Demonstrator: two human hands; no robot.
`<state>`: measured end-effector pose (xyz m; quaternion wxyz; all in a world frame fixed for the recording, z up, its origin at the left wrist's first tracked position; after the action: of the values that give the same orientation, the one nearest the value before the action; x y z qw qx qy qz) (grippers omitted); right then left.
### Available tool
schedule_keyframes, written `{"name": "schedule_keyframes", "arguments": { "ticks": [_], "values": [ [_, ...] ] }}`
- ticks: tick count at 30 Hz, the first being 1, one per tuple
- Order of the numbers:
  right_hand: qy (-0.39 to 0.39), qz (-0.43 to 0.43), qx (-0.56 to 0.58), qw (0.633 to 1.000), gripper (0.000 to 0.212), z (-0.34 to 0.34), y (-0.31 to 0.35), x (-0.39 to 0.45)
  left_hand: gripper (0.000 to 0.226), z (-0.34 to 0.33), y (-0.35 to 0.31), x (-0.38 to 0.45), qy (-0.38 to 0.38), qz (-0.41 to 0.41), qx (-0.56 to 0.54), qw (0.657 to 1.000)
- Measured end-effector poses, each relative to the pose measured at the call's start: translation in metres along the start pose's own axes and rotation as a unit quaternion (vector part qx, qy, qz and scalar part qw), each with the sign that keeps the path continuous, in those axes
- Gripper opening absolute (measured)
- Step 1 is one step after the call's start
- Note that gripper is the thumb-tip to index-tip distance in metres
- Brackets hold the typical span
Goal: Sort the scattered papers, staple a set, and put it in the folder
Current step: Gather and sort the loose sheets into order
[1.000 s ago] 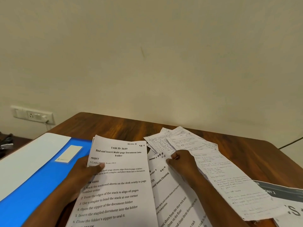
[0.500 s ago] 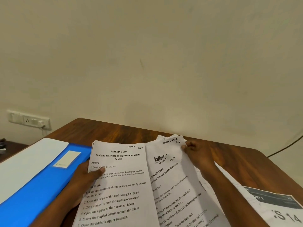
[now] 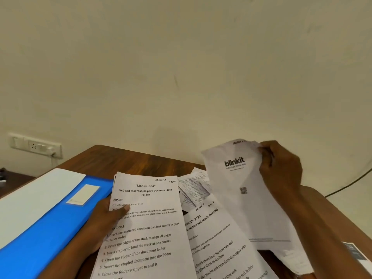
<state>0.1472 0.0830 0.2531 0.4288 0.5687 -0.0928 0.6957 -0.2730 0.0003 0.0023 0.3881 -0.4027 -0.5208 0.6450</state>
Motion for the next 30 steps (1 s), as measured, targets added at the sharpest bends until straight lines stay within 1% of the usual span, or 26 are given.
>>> {"name": "schedule_keyframes", "arguments": {
  "ticks": [2, 4, 7, 9, 11, 14, 17, 19, 24, 27, 30],
  "values": [
    [-0.024, 0.052, -0.035, 0.998, 0.019, 0.018, 0.02, 0.014, 0.02, 0.0, 0.0, 0.0, 0.003, -0.001, -0.002, 1.0],
    [-0.055, 0.085, -0.047, 0.994, 0.019, 0.037, 0.034, 0.027, 0.02, -0.001, -0.001, 0.0, 0.004, -0.001, -0.003, 1.0],
    [-0.096, 0.087, -0.031, 0.991, 0.017, 0.064, 0.04, 0.043, 0.018, -0.002, -0.002, -0.002, 0.001, 0.0, -0.008, 1.0],
    [-0.1, 0.064, -0.022, 0.993, 0.016, 0.071, 0.038, 0.05, 0.019, -0.002, -0.003, -0.002, 0.0, -0.002, -0.01, 1.0],
    [-0.075, 0.034, -0.023, 0.996, 0.015, 0.067, 0.031, 0.053, 0.018, -0.003, -0.004, -0.003, -0.001, -0.006, -0.01, 1.0],
    [0.002, -0.021, -0.021, 1.0, 0.01, 0.042, 0.008, 0.049, 0.016, -0.003, -0.005, -0.003, -0.002, -0.009, -0.017, 1.0],
    [0.06, -0.076, -0.005, 0.995, 0.005, 0.012, -0.024, 0.032, 0.018, -0.003, -0.004, -0.001, 0.007, -0.006, -0.029, 1.0],
    [0.091, -0.115, 0.01, 0.989, 0.007, -0.01, -0.048, 0.012, 0.02, -0.002, -0.002, 0.0, 0.008, -0.005, -0.033, 0.999],
    [0.166, -0.211, 0.054, 0.962, 0.012, -0.063, -0.089, -0.061, 0.026, -0.003, 0.0, 0.002, 0.021, -0.005, -0.05, 0.999],
    [0.177, -0.27, 0.122, 0.938, 0.015, -0.091, -0.091, -0.106, 0.028, -0.003, 0.002, 0.004, 0.02, -0.004, -0.054, 0.998],
    [0.197, -0.333, 0.135, 0.912, 0.015, -0.113, -0.086, -0.143, 0.028, -0.005, 0.002, 0.003, 0.021, -0.008, -0.051, 0.998]
  ]
}}
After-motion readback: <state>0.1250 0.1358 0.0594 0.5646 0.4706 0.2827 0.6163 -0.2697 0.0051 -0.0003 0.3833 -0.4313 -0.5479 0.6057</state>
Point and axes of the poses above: each hand's wrist, its own x-axis towards the middle knuckle, its own z-axis out of the back of the hand, y = z × x, the point moved 9 cm from there along x, towards the middle knuckle, and after that the axes turned 11 degrees about x, right-handed, at the moved point
